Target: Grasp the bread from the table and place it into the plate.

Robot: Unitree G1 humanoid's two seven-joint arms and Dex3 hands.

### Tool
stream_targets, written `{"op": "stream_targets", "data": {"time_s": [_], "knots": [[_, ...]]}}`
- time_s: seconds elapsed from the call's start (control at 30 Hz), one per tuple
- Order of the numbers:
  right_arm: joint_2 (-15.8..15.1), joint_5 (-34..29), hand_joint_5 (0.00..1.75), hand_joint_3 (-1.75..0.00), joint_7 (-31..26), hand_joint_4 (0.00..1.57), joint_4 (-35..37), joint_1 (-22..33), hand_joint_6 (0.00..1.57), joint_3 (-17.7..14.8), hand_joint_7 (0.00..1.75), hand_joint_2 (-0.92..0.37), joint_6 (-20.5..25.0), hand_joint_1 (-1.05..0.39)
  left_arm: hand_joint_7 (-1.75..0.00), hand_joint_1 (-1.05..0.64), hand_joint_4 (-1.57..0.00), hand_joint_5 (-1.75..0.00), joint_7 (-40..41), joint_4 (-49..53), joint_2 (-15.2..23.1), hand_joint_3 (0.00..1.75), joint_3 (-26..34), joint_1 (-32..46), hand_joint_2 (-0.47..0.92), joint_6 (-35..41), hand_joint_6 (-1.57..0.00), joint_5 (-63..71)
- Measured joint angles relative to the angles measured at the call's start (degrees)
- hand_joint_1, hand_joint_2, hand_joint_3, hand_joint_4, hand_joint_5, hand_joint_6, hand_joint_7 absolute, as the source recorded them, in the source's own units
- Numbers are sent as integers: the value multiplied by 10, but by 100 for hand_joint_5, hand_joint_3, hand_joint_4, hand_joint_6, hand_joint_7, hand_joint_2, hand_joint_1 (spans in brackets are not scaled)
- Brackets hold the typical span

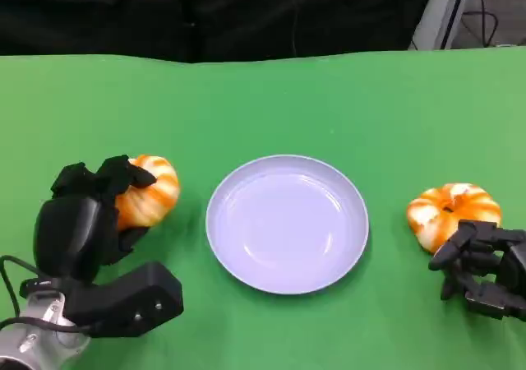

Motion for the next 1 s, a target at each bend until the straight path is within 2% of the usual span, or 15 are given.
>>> {"op": "stream_targets", "data": {"time_s": [0.77,1.0], "knots": [[0,-11,143,-78,-17,87,0,0,89,5,107,-77,-1,12,-131,-7,-48,-164,40,-28,-9,37,-18,3,92,-16,-57,26],[0,-11,142,-80,-16,88,0,0,91,5,102,-75,-4,12,-128,-8,-49,-163,44,-40,-31,36,-25,3,92,-30,-57,33]]}}
